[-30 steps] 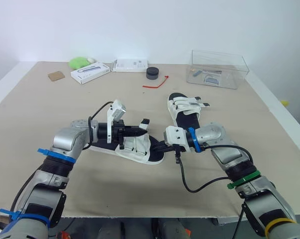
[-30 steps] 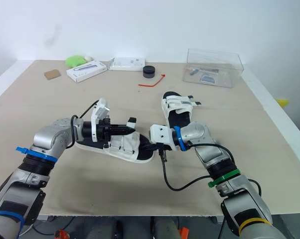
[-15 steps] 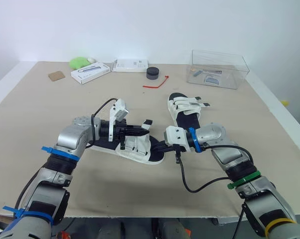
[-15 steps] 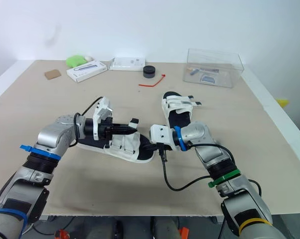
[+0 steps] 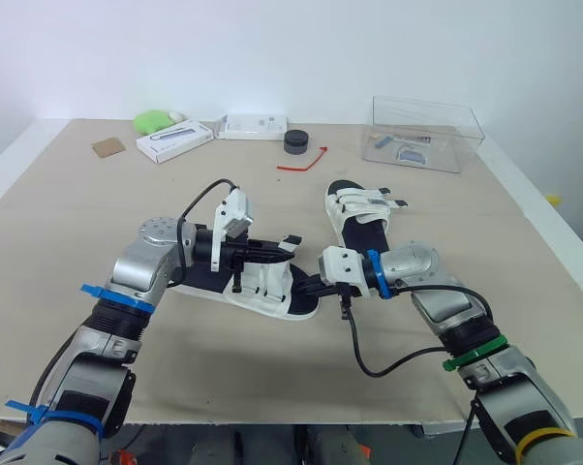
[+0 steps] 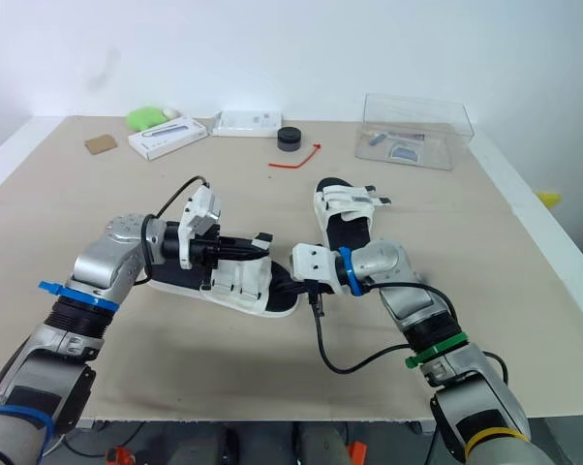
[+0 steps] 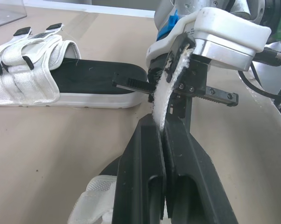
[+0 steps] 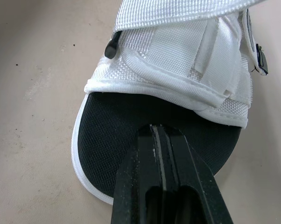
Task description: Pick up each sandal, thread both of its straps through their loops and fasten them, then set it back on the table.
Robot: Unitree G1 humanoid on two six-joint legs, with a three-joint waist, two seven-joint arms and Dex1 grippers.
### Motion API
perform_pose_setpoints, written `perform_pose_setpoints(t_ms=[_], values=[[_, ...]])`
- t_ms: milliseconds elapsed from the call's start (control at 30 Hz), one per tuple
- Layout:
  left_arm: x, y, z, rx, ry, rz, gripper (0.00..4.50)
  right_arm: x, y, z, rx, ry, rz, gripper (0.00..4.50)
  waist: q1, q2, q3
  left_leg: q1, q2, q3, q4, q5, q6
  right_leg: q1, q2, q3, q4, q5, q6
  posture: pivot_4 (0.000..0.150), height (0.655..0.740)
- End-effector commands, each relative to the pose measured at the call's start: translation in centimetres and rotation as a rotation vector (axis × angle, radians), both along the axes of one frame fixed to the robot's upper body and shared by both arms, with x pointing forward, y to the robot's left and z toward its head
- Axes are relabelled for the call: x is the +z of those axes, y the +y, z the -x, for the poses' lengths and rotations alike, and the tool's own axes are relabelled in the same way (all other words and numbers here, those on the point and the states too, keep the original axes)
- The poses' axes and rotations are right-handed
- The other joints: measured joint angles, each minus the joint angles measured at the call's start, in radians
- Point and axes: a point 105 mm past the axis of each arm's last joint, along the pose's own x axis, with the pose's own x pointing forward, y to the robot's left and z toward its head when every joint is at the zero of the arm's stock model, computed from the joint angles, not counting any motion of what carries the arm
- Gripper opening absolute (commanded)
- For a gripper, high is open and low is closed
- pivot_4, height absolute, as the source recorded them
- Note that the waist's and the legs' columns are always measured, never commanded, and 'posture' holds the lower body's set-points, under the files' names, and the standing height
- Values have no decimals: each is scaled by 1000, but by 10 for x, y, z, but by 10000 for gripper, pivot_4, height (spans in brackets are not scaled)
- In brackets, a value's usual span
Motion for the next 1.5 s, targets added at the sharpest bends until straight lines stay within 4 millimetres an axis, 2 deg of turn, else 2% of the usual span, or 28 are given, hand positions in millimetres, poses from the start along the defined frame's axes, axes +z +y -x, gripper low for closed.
perform_pose_setpoints(t_ms=[33,267,500,633,733,767,800,900,933,1033,1133,1233,1267,1300,1400,1433,1467,1500], values=[[4,7,-9,42,-32,-25,386,-33,-18,4,-56,89,121,0,0,0,0,0,0,0,0,0,0,0,0,0,0,0,0,1500,7400],[-19,15,-22,108,-5,-74,386,-33,-18,4,-61,88,120,0,0,0,0,0,0,0,0,0,0,0,0,0,0,0,0,1500,7400],[-17,15,-28,127,45,-44,386,-33,-19,5,-68,90,119,0,0,0,0,0,0,0,0,0,0,0,0,-1,0,0,0,1500,7400],[-10,15,-31,134,35,-28,12177,-32,-20,3,-73,88,120,0,0,0,0,0,0,0,0,0,0,0,0,-1,0,0,0,1500,7400],[-6,16,-35,151,-12,-33,26833,-32,-19,2,-74,87,119,0,0,0,0,0,0,0,0,0,0,0,0,-1,0,0,3,1500,7400],[-3,18,-37,161,-32,-35,28543,-32,-19,2,-74,86,118,0,0,0,0,0,0,0,0,-1,1,0,0,-1,0,0,3,1500,7400],[2,21,-39,172,-60,-41,28543,-32,-19,2,-74,85,118,0,0,0,0,0,0,0,0,-1,1,0,0,-1,0,0,3,1500,7400],[34,31,-54,248,-146,20,28543,-31,-19,1,-78,83,116,0,0,-1,0,-1,0,-1,0,-1,1,-1,0,-1,0,0,3,1500,7400],[46,31,-55,252,-175,45,28543,-32,-20,1,-78,84,117,0,0,-1,0,-1,0,-1,0,-1,1,-1,0,-1,0,0,3,1500,7400],[65,25,-52,223,-222,83,28543,-32,-20,1,-79,83,121,0,0,-1,0,-1,0,-2,0,-1,1,-1,0,-1,0,0,3,1500,7400],[70,11,-42,148,-212,105,28543,-31,-20,-1,-81,80,119,0,-1,-1,0,-1,0,0,0,-1,1,-1,0,-1,0,0,4,1500,7400],[57,-1,-31,74,-138,88,28543,-30,-19,-2,-80,78,118,0,-1,-1,0,-1,0,0,0,-1,1,-1,0,-1,0,0,5,1500,7400],[51,-2,-32,81,-119,75,26289,-30,-18,-2,-81,78,117,0,-1,-1,0,-1,0,0,0,-1,1,-1,0,-1,0,0,4,1500,7400],[45,-3,-34,98,-105,60,26289,-30,-18,-2,-81,79,116,0,-1,-1,0,-1,0,0,0,-1,1,-1,0,-1,0,0,4,1500,7400],[30,-5,-38,124,-15,24,14393,-30,-17,-2,-82,78,113,0,-1,-1,0,-1,0,0,0,-1,1,-1,1,-1,0,0,4,1500,7400],[26,-6,-38,122,23,15,8951,-30,-18,-1,-83,78,113,0,-1,-1,0,-1,0,-1,0,-1,1,-1,1,-1,0,0,4,1500,7400],[22,-6,-37,117,53,1,5614,-30,-18,-1,-84,79,112,0,-1,-1,0,-1,0,-1,0,-1,1,-1,1,-1,0,0,4,1500,7400],[18,-6,-37,110,70,-16,4263,-31,-18,-1,-85,79,112,0,-1,-1,0,-1,0,0,0,-1,1,-1,1,-1,0,0,4,1500,7400]])
